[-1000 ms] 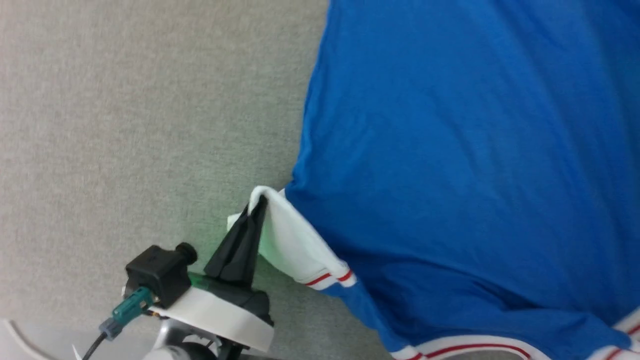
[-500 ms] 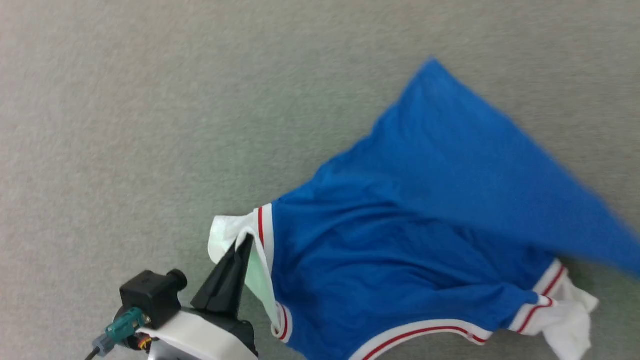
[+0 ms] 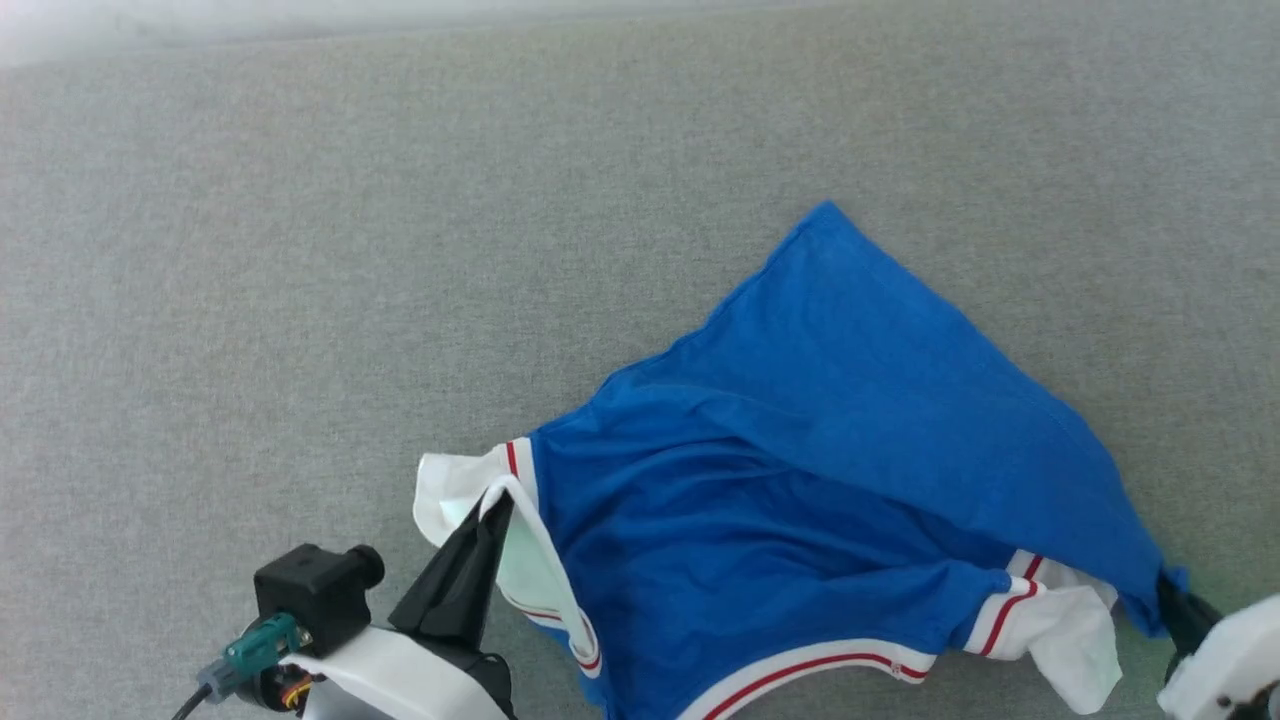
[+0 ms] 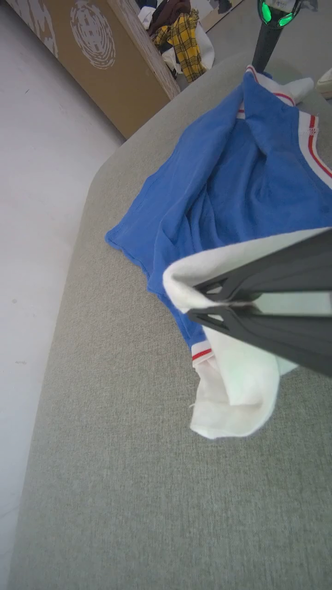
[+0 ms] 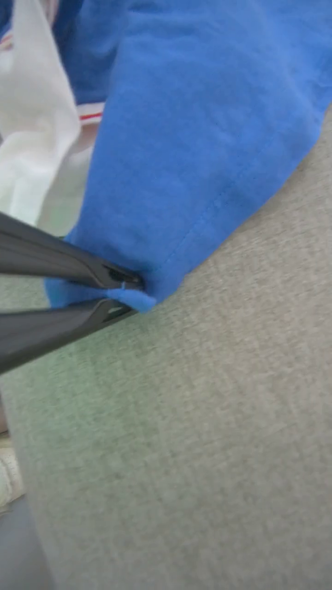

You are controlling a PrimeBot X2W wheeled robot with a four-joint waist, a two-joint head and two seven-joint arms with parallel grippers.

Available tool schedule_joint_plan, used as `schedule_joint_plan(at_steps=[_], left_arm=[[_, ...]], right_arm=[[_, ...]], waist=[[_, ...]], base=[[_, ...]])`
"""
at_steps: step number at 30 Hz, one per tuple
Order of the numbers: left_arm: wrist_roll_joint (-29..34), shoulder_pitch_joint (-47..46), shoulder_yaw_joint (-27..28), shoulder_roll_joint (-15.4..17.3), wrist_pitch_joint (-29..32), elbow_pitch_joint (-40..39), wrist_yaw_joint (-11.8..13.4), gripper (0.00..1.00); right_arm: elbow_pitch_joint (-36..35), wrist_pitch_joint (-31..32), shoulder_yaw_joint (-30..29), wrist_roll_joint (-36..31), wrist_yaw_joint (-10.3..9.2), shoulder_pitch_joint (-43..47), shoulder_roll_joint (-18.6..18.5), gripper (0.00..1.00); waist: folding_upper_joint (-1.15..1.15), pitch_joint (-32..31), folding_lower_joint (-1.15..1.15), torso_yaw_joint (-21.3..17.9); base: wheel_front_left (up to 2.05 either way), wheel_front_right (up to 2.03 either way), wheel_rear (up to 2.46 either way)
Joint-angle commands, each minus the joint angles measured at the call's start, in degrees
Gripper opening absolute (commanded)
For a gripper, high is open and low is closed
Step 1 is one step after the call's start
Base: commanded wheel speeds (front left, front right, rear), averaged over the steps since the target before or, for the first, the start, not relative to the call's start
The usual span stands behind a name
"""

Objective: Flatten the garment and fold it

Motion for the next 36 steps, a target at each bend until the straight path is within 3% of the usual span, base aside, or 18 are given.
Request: schedule_joint_plan(at_steps=[1, 4, 6, 12, 17, 21, 26, 36], left_arm=[[-0.31, -0.43, -0.11, 0.03, -0.01, 0.17, -0.05, 0.00], [-0.29, -1.04, -0.61, -0.26, -0.17, 0.60, -0.31, 0.00], [-0.25, -1.14, -0.80, -0.42, -0.44, 0.70, -0.37, 0.00], [0.58, -1.92, -2.09, -1.22, -1.33, -0.09, -0.51, 0.00], [1.65, -4.01, -3.89, -2.53, -2.28, -0.40, -1.04, 0.00], [2.64, -6.51, -5.79, -3.92, -3.00, 0.28, -1.81, 0.00], [3.87, -9.45, -8.03, -5.82, -4.03, 1.16, -2.59, 0.00], [4.42, -12.52, -10.27, -8.21, -5.75, 3.79, -3.53, 0.00]], right_arm=[[1.10, -1.51, 0.37, -0.77, -0.05, -1.41, -0.75, 0.98], [3.15, -3.66, 1.16, -0.63, -0.05, -2.36, -2.16, 1.00], [0.85, -3.07, 1.57, 0.54, -0.05, -2.23, -4.01, 1.00], [-17.62, 6.07, 0.28, 4.29, -0.05, -4.44, -12.20, 1.00], [-25.81, 12.50, 4.35, 2.74, -0.05, -16.43, -16.99, 1.00], [-22.66, 16.94, 11.28, 1.16, -0.05, -28.03, -18.17, 1.00], [-13.35, 22.35, 19.55, -1.57, -0.05, -38.56, -19.21, 1.00], [-2.85, 28.13, 29.83, -2.02, -0.05, -41.70, -24.70, 1.00]], waist=[[0.00, -0.37, 0.01, -0.15], [0.00, -0.67, 0.01, 0.43], [0.00, -0.72, 0.01, 0.86], [0.00, 0.96, 0.01, 3.45], [0.00, 4.62, 0.01, 7.04], [0.00, 8.09, 0.01, 10.68], [0.00, 12.02, 0.01, 14.65], [0.00, 15.36, 0.01, 19.09]], base=[[0.00, 0.00, 0.00], [0.00, 0.00, 0.00], [0.00, 0.00, 0.00], [0.00, 0.00, 0.00], [0.00, 0.00, 0.00], [0.00, 0.00, 0.00], [0.00, 0.00, 0.00], [0.00, 0.00, 0.00]])
